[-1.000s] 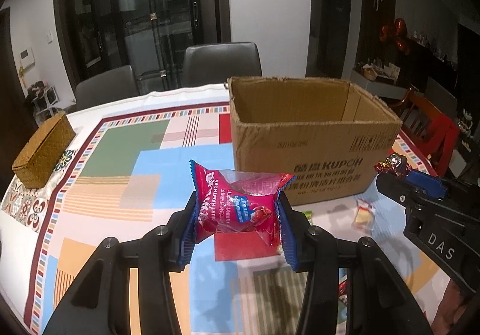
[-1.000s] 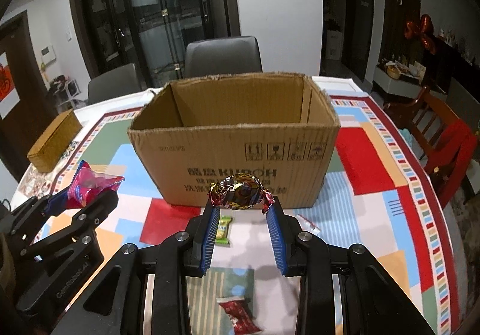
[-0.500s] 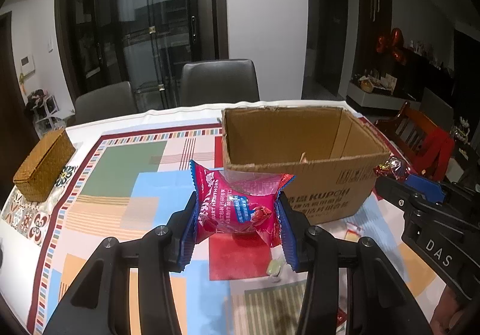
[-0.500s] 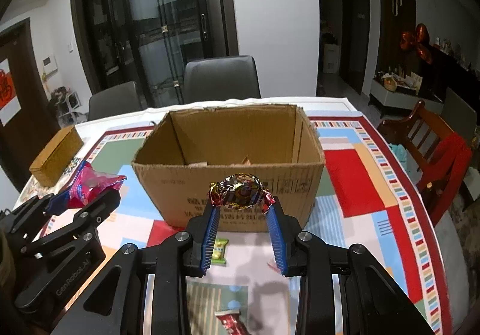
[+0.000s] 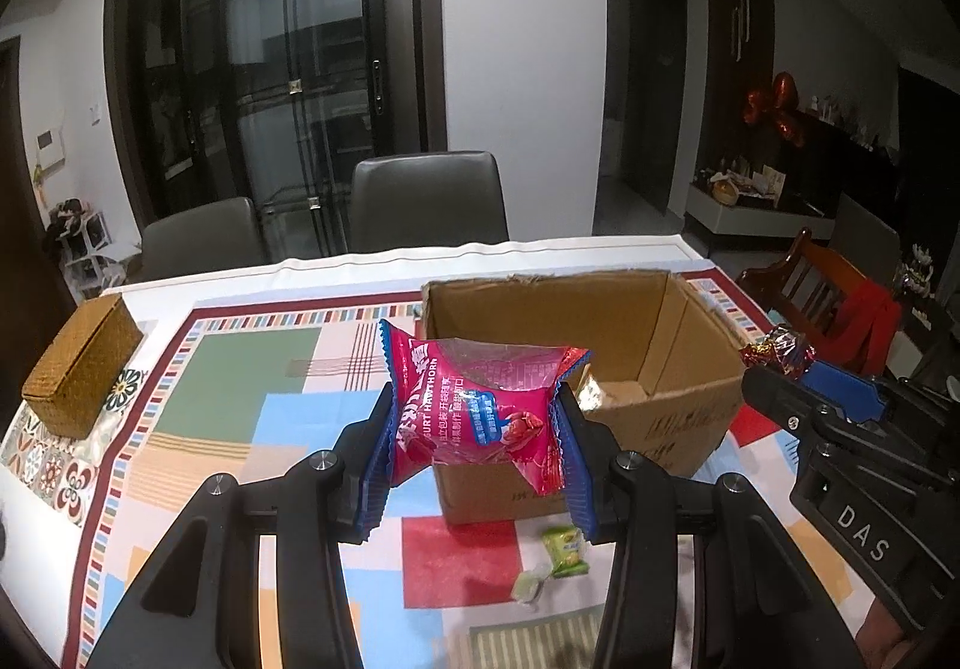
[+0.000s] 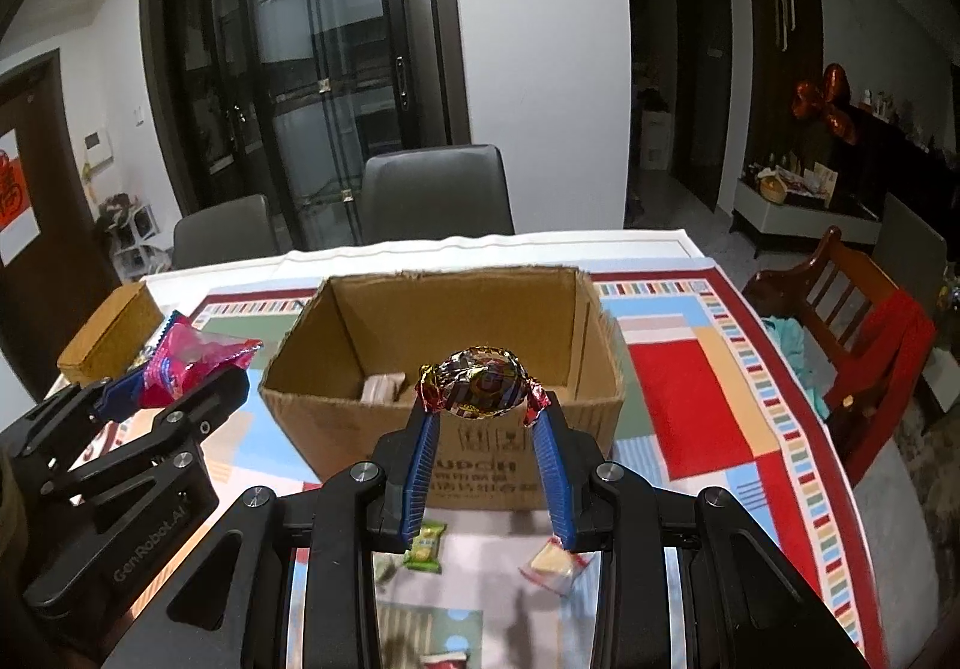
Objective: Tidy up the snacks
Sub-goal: 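Lift both held snacks and carry them over the cardboard box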
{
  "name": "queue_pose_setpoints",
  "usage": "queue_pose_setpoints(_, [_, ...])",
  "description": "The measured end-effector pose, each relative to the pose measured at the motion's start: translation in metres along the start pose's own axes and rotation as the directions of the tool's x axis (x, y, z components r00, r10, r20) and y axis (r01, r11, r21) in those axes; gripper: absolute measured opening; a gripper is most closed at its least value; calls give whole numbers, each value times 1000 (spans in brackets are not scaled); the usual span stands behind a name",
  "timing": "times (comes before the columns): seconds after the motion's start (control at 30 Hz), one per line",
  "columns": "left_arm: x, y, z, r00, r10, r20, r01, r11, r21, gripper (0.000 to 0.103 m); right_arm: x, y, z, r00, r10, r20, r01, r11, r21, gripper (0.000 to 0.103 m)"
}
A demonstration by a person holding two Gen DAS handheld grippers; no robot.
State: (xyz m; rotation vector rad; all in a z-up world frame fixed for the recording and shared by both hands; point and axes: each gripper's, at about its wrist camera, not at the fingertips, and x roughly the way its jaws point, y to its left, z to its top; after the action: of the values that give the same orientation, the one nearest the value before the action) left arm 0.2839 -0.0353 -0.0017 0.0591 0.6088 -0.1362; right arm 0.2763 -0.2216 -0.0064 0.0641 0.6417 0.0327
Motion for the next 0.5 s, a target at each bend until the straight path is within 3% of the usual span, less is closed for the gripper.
queue_pose_setpoints(0.5, [23, -12, 21, 1000, -12, -2, 12, 1000, 4, 47, 15, -12, 23, 999, -30, 24, 30, 1000, 0, 34])
